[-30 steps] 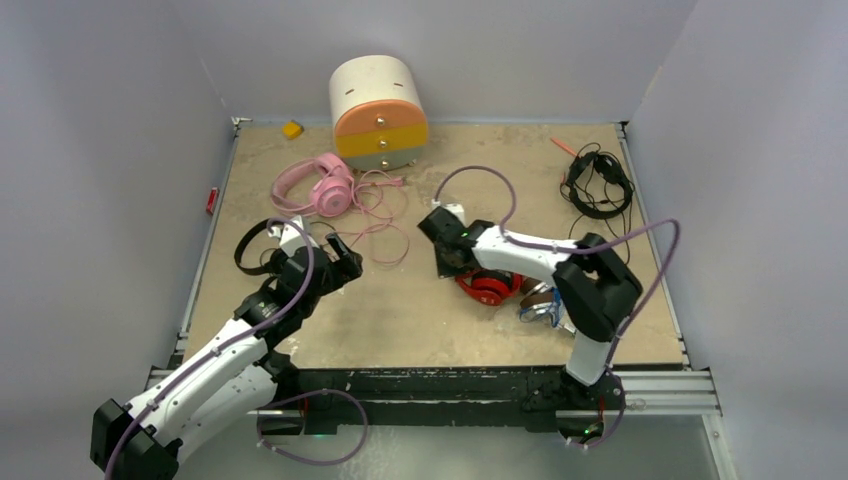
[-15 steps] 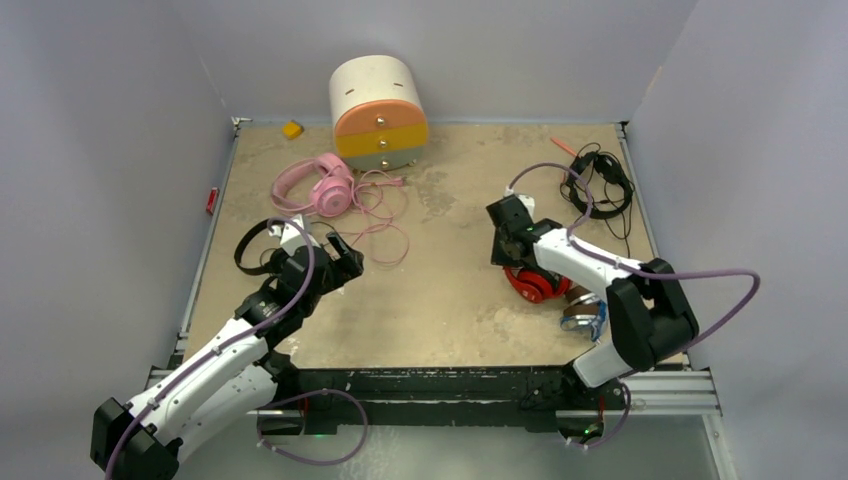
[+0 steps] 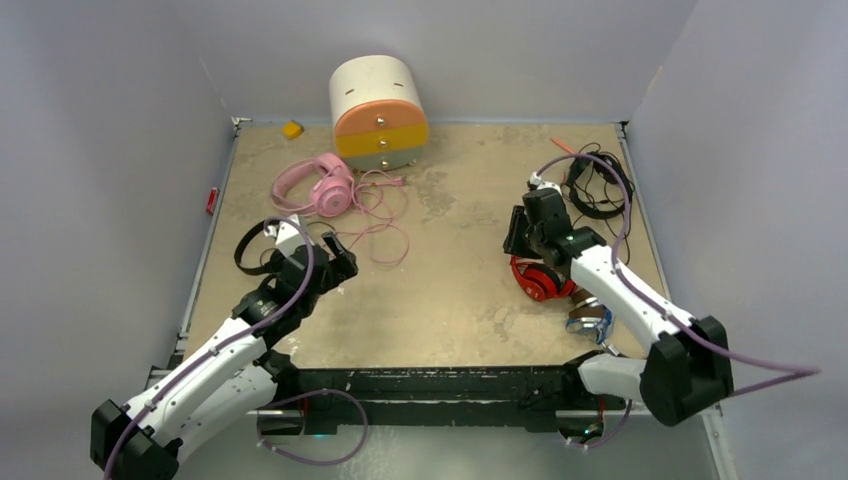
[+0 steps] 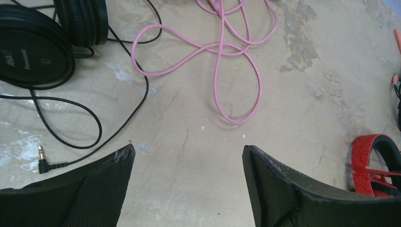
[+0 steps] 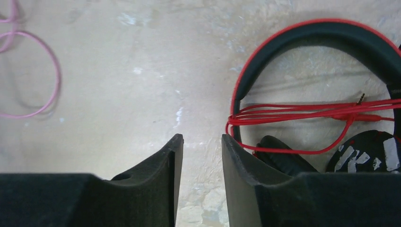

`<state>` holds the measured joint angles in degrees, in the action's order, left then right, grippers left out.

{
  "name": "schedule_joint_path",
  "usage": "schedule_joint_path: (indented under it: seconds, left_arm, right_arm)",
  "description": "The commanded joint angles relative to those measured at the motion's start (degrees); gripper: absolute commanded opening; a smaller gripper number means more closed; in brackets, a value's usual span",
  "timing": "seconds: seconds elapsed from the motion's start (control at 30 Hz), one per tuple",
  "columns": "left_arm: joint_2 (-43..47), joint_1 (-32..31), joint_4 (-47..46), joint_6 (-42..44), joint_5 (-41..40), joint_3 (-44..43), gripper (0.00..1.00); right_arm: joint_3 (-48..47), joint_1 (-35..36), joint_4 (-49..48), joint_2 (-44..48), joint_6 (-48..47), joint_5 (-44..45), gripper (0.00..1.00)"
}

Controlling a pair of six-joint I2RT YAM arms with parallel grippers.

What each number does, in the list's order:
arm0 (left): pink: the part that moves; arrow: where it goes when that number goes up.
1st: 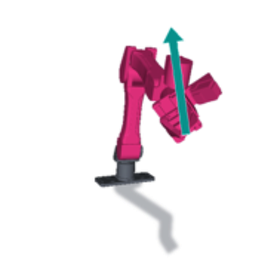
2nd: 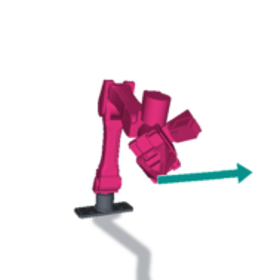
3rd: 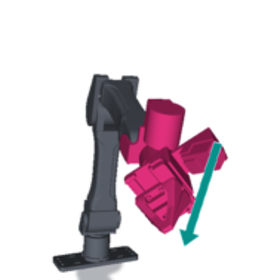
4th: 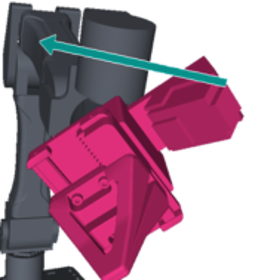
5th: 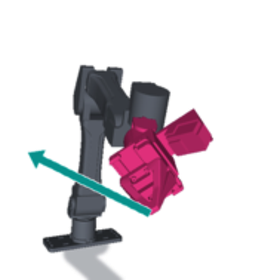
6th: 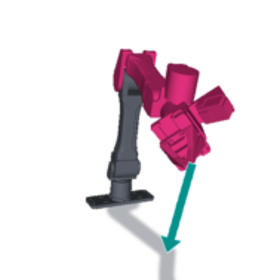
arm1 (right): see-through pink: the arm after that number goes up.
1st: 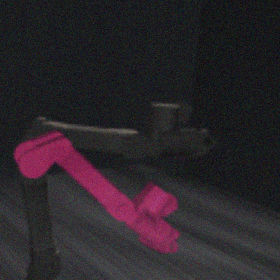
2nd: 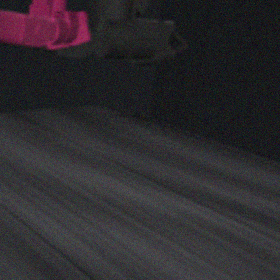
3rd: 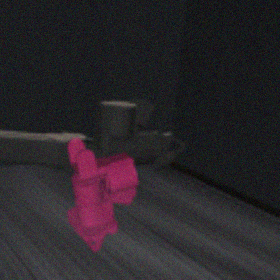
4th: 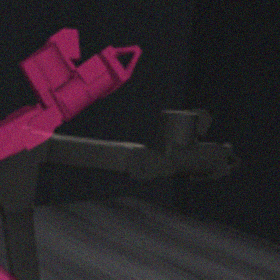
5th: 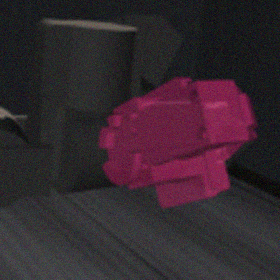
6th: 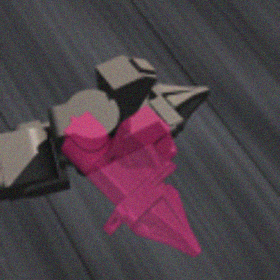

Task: Wrap the headphones
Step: Move the headphones to the center of the board.

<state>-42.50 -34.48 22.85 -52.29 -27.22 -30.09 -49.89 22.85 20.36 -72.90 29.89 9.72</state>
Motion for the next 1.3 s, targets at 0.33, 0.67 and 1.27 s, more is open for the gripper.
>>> schedule_joint_path:
  seconds: [0.33,0.67,1.27]
  left_arm:
    - [-5.06,0.33,9.10,6.28,2.97,-11.56,0.91]
    - [-6.42,0.29,11.00,4.63,14.29,-12.68,1.00]
    - [-6.19,0.33,6.96,4.86,18.00,-8.12,1.00]
  right_arm:
    - [-6.97,0.17,-1.57,3.61,-6.81,-5.32,0.99]
    - [-7.81,0.13,-2.13,2.82,-6.47,-2.43,0.98]
    - [-26.06,-20.64,-3.38,-20.29,-9.78,-3.17,0.97]
